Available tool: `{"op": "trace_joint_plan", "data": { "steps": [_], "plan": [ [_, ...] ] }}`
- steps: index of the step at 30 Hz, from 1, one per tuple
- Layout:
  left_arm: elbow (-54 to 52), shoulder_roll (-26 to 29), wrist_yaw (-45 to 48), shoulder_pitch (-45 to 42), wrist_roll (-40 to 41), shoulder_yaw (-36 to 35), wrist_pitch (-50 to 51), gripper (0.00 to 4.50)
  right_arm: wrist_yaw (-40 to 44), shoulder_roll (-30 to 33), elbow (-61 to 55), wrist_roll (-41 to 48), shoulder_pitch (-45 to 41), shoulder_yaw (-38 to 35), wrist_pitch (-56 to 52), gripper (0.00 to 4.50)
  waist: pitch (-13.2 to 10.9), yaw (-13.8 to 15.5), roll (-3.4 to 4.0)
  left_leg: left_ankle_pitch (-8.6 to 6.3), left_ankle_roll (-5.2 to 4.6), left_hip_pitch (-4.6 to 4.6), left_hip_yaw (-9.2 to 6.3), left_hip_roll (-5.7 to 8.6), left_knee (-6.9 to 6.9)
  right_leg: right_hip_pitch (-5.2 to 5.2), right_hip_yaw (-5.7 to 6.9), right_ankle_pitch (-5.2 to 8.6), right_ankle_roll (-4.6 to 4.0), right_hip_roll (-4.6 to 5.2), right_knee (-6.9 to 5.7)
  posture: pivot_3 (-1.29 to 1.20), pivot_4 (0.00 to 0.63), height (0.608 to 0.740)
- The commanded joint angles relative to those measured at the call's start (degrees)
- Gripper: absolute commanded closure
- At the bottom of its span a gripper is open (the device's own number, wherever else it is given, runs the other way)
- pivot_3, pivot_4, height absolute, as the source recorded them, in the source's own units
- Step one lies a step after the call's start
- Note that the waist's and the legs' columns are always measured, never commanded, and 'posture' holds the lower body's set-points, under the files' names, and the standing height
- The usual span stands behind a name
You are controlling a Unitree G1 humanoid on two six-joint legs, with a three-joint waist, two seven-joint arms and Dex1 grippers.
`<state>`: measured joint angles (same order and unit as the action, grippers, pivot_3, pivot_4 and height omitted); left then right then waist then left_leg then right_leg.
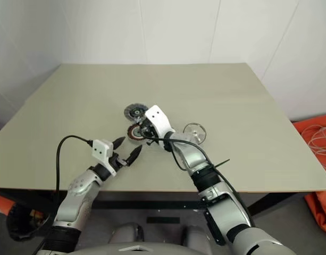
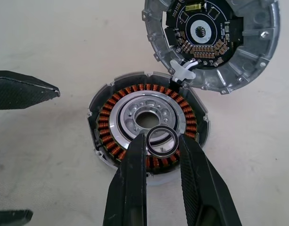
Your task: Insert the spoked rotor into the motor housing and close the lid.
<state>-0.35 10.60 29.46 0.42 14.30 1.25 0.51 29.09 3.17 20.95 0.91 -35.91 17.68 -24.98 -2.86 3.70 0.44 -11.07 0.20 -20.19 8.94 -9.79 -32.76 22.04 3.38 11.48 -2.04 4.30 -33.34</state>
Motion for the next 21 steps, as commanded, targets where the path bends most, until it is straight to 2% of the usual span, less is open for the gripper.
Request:
{"op": "trace_joint_plan", "data": {
  "steps": [1, 21],
  "plan": [
    [-1.3, 0.0, 0.0, -1.1, 0.7, -0.6, -0.7, 0.00, 0.5, -1.3, 2.0, -0.2, -2.9, -0.4, 2.4, 3.84, 0.0, 0.0, 0.00, 0.01, 0.01, 0.00, 0.02, 0.00, 0.00, 0.03, -0.03, 0.01, -0.01, 0.00, -0.06, 0.00, 0.000, 0.740],
    [1.5, 0.3, 1.2, -1.2, 1.1, -1.9, -2.8, 0.00, 0.5, -5.6, 18.9, -1.4, -10.3, -2.5, 10.0, 3.84, 0.0, -0.5, -0.02, 0.03, 0.04, 0.00, 0.20, -0.03, -0.02, 0.24, -0.15, -0.07, -0.40, 0.00, -0.33, 0.00, 0.000, 0.740]
  ]
}}
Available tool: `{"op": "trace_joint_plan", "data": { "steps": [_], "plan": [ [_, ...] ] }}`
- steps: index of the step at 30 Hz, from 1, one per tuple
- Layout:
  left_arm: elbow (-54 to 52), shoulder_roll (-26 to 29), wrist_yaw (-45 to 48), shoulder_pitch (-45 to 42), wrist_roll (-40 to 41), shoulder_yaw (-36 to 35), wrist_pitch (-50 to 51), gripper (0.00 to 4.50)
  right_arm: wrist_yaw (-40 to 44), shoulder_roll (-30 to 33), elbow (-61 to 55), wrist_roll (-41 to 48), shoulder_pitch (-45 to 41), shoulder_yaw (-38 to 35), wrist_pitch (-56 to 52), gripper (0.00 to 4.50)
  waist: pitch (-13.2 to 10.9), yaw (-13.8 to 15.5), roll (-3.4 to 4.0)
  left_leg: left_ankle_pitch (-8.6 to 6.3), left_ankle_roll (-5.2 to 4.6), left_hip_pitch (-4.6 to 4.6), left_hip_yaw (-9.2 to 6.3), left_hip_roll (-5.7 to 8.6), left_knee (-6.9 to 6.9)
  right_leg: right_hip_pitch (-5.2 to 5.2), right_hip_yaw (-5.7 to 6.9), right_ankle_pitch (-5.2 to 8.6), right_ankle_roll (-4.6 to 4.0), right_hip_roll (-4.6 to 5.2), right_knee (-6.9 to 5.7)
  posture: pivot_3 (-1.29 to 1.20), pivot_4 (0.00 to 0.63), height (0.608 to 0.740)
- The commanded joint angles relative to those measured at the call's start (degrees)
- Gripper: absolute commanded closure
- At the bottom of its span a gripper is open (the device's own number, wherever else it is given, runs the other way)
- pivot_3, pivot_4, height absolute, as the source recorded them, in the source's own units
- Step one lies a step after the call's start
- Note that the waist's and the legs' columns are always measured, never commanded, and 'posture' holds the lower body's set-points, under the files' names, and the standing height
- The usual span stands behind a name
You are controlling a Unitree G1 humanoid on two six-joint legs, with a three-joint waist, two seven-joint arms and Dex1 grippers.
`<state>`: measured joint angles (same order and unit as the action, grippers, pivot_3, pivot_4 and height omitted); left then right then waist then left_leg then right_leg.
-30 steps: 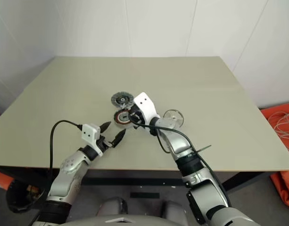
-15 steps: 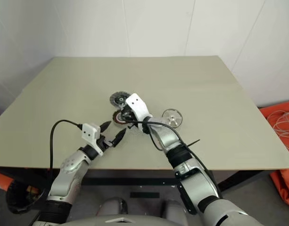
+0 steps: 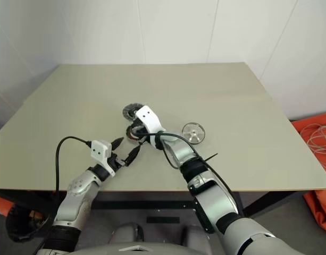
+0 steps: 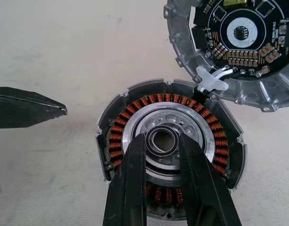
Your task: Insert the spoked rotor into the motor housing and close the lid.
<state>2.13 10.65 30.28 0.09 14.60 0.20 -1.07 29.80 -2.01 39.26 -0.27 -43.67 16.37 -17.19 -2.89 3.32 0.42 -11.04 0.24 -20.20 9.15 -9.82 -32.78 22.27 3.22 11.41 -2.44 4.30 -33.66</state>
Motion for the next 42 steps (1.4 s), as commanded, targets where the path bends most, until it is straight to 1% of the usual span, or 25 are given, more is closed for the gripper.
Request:
{"op": "trace_joint_plan", "data": {
  "steps": [1, 9, 24, 26, 28, 35, 36, 38, 39, 42],
  "plan": [
    [-1.0, 0.3, 0.4, -0.9, 0.9, -0.8, -1.2, 0.00, -0.3, -0.5, 1.3, -0.3, -2.8, -1.3, 2.5, 3.84, 0.0, -0.2, 0.00, 0.00, 0.00, 0.00, 0.00, 0.00, 0.00, 0.00, 0.00, 0.00, 0.00, 0.00, -0.01, 0.00, 0.000, 0.740],
    [-2.1, 0.3, 0.2, -0.4, 1.0, -0.7, -0.7, 0.00, -0.2, -1.2, 4.5, -0.6, -4.4, -2.4, 4.1, 3.84, 0.0, -0.8, 0.00, 0.00, 0.00, 0.00, 0.01, -0.01, 0.00, 0.02, 0.00, -0.02, -0.10, 0.00, -0.04, 0.00, 0.000, 0.740],
    [-3.0, 0.2, -0.5, -0.3, 0.9, -0.2, 0.1, 0.00, 1.3, -3.0, 4.4, -1.0, -4.8, -2.4, 4.5, 3.84, 0.0, -0.9, 0.00, 0.00, 0.00, 0.00, 0.04, -0.04, 0.00, 0.04, 0.00, -0.01, -0.17, -0.01, -0.06, 0.00, 0.000, 0.740],
    [-2.6, 0.3, -0.3, -0.4, 1.0, -0.3, -0.1, 0.00, 1.3, -2.9, 4.6, -1.1, -4.7, -2.4, 4.7, 3.11, 0.0, -0.9, 0.00, 0.00, 0.00, 0.00, 0.04, -0.04, 0.00, 0.04, 0.00, -0.01, -0.17, -0.01, -0.06, 0.00, 0.000, 0.740],
    [-2.5, 0.4, -0.1, -0.3, 1.1, -0.4, -0.2, 0.00, 1.4, -2.8, 4.6, -1.2, -4.6, -2.5, 4.7, 2.49, 0.0, -0.9, 0.00, 0.00, 0.00, 0.00, 0.04, -0.04, 0.00, 0.04, 0.00, -0.01, -0.17, -0.01, -0.05, 0.00, 0.000, 0.740],
    [-2.5, 0.4, 0.0, -0.3, 1.1, -0.3, -0.2, 0.00, 0.9, -2.8, 4.0, -1.2, -4.4, -2.9, 5.1, 0.10, 0.0, -0.9, 0.00, 0.00, 0.00, 0.00, 0.05, -0.04, 0.00, 0.04, 0.00, -0.01, -0.18, -0.01, -0.06, 0.00, 0.000, 0.740],
    [-2.5, 0.4, -0.1, -0.3, 1.1, -0.3, -0.1, 0.00, 1.0, -2.8, 3.6, -1.0, -4.3, -3.2, 4.8, 0.04, 0.0, -0.9, 0.00, 0.00, 0.00, 0.00, 0.05, -0.04, 0.00, 0.04, 0.00, -0.01, -0.18, -0.01, -0.05, 0.00, 0.000, 0.740],
    [-2.6, 0.3, -0.1, -0.3, 1.1, -0.3, -0.1, 0.00, 1.6, -2.7, 2.0, -0.5, -4.0, -3.6, 4.1, 0.26, 0.0, -0.9, 0.00, 0.00, 0.00, 0.00, 0.06, -0.04, 0.00, 0.04, 0.00, -0.01, -0.18, -0.01, -0.06, 0.00, 0.000, 0.740],
    [-2.5, 0.3, -0.2, -0.4, 1.1, -0.3, 0.0, 0.00, 2.4, -2.5, 0.8, -0.1, -3.6, -3.6, 3.5, 0.49, 0.0, -0.9, 0.00, 0.00, 0.00, 0.00, 0.06, -0.05, 0.01, 0.06, 0.00, -0.01, -0.18, -0.02, -0.06, 0.00, 0.000, 0.740],
    [-2.1, 0.4, -0.1, -0.7, 1.2, -0.4, 0.0, 0.00, 3.2, -2.2, -2.9, 0.3, -2.3, -3.6, 1.5, 1.54, 0.0, -0.9, -0.01, 0.00, 0.00, -0.01, 0.06, -0.06, 0.01, 0.07, 0.00, 0.00, -0.19, -0.02, -0.06, 0.00, 0.000, 0.740]
  ]
}}
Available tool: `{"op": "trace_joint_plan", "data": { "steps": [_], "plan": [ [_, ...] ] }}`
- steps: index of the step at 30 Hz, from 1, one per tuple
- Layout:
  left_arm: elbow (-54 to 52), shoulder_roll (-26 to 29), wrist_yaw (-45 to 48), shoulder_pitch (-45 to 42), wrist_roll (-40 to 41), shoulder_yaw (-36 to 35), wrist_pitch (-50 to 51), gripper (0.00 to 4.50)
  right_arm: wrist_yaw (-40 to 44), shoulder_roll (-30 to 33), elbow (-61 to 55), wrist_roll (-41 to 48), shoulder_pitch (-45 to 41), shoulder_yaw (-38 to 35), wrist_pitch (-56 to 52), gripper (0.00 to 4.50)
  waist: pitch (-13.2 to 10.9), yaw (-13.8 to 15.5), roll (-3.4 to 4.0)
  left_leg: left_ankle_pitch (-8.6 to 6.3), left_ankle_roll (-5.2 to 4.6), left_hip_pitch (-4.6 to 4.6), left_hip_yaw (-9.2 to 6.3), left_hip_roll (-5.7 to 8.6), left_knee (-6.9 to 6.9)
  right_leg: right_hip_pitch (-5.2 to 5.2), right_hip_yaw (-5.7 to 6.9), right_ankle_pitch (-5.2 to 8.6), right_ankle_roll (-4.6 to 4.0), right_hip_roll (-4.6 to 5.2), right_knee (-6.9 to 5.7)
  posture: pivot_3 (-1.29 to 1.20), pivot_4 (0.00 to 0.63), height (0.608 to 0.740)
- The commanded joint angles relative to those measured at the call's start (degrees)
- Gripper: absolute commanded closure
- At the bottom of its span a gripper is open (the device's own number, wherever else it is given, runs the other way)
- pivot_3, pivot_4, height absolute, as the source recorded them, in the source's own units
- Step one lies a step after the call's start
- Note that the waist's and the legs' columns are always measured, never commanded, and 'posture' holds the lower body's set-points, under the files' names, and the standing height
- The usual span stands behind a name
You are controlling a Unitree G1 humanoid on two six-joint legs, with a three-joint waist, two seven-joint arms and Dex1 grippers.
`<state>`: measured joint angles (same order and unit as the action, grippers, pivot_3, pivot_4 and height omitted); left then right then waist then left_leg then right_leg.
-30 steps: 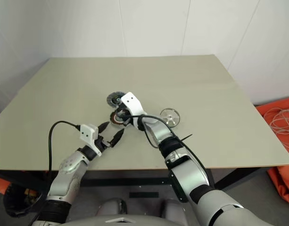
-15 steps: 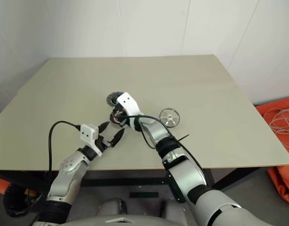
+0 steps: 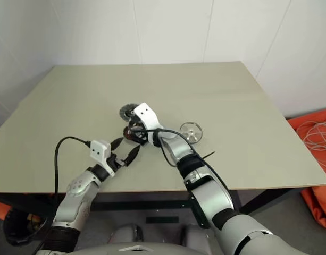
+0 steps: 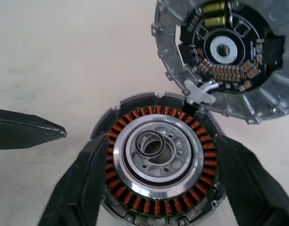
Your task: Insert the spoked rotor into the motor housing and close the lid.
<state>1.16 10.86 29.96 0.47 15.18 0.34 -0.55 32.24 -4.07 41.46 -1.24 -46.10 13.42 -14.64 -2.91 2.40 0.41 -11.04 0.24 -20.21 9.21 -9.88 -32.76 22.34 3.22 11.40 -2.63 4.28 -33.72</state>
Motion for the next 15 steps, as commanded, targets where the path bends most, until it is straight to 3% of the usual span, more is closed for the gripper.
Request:
{"op": "trace_joint_plan", "data": {
  "steps": [1, 8, 15],
  "plan": [
    [-0.8, 0.2, 0.3, -1.3, 0.6, -0.6, -0.6, 0.00, 0.8, -0.2, -6.1, 1.3, 0.5, -0.6, -1.6, 1.94, 0.0, 0.0, 0.00, 0.00, 0.00, 0.00, 0.00, 0.00, 0.00, -0.01, 0.00, 0.00, 0.00, 0.00, 0.00, 0.00, 0.000, 0.740],
    [0.6, 0.3, 1.0, -1.7, 0.7, -0.8, -1.2, 0.00, 0.3, -1.0, -9.9, 0.8, 2.3, 0.6, -4.7, 4.42, 0.0, 0.0, -0.01, 0.00, 0.00, 0.01, 0.01, 0.00, 0.00, -0.01, 0.00, 0.01, 0.00, 0.00, 0.00, 0.00, 0.000, 0.740],
    [0.1, 0.4, 1.0, -1.0, 0.8, -1.2, -1.3, 0.00, 0.7, -1.5, -8.2, 0.1, 1.5, 2.1, -6.1, 4.47, 0.0, 0.0, -0.01, 0.00, 0.00, 0.01, 0.01, 0.00, 0.00, 0.00, 0.00, 0.01, 0.01, 0.00, 0.00, 0.00, 0.000, 0.740]
  ]
}}
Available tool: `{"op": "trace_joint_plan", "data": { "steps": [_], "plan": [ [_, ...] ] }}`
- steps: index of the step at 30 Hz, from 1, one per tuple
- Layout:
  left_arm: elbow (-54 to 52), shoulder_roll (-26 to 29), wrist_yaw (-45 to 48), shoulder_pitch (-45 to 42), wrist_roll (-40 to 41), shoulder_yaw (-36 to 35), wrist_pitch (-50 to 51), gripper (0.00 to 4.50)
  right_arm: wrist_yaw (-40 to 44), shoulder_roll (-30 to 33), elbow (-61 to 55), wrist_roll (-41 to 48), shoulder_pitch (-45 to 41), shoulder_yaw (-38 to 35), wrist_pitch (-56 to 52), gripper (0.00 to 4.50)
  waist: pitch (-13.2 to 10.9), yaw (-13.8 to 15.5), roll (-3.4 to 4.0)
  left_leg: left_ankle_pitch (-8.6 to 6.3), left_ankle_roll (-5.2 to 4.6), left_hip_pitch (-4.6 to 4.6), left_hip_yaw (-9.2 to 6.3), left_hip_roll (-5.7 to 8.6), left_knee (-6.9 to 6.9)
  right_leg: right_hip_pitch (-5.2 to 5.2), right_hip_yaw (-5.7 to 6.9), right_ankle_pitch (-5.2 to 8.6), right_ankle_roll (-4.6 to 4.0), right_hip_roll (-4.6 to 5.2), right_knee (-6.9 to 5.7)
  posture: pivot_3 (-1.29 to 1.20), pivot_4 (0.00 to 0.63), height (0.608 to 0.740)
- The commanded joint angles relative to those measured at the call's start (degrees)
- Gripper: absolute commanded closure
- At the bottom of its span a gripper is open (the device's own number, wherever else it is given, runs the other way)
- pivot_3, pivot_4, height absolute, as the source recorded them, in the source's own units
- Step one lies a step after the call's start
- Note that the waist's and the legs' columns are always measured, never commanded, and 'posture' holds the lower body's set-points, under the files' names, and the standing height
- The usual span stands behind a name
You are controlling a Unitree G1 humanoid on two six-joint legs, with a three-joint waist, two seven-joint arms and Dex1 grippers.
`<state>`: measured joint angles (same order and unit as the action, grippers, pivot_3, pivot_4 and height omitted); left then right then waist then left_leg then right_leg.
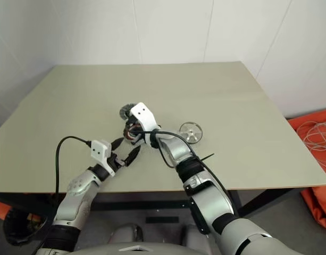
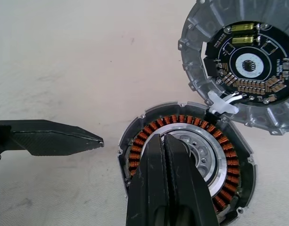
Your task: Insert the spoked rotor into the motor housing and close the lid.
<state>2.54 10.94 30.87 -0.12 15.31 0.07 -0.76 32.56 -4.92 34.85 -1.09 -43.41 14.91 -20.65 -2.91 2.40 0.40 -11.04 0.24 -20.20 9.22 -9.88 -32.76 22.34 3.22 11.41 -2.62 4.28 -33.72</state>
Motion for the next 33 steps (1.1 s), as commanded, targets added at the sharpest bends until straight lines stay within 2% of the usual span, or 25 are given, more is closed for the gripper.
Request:
{"op": "trace_joint_plan", "data": {
  "steps": [1, 11, 23, 33],
  "plan": [
    [-1.4, 0.4, 0.1, -0.4, 0.6, -1.0, -1.0, 0.00, 0.5, -0.7, -1.2, -0.1, -1.4, 0.8, -0.1, 4.47, 0.0, 0.0, 0.00, 0.00, 0.00, 0.00, 0.00, 0.00, 0.00, 0.00, 0.00, 0.00, 0.00, 0.00, 0.00, 0.00, 0.000, 0.740],
    [-1.2, 0.4, -0.1, -0.3, 0.5, -1.6, -1.4, 0.00, 0.4, -1.7, 2.2, 0.1, -3.4, 0.6, 0.8, 4.47, 0.0, 0.0, 0.00, 0.00, 0.00, 0.01, 0.00, 0.00, 0.00, 0.00, 0.00, 0.00, 0.00, 0.00, 0.00, 0.00, 0.000, 0.740],
    [-0.3, 0.5, 0.3, -0.2, 0.6, -2.1, -2.2, 0.00, -4.5, -1.7, 8.1, -1.0, -6.0, -0.9, 2.2, 4.47, 0.0, 0.0, 0.01, 0.00, 0.00, 0.00, 0.00, 0.00, 0.00, 0.01, 0.00, 0.00, -0.01, 0.00, 0.00, 0.00, 0.000, 0.740],
    [-3.3, -0.1, -0.5, 1.1, 0.2, -1.2, -1.2, 0.00, -5.2, -1.7, 8.9, -1.1, -6.4, -1.3, 2.7, 4.47, 0.0, 0.0, 0.01, 0.00, 0.00, 0.00, 0.01, 0.00, 0.00, 0.00, 0.00, 0.00, -0.02, 0.00, 0.00, 0.00, 0.000, 0.740]
  ]
}}
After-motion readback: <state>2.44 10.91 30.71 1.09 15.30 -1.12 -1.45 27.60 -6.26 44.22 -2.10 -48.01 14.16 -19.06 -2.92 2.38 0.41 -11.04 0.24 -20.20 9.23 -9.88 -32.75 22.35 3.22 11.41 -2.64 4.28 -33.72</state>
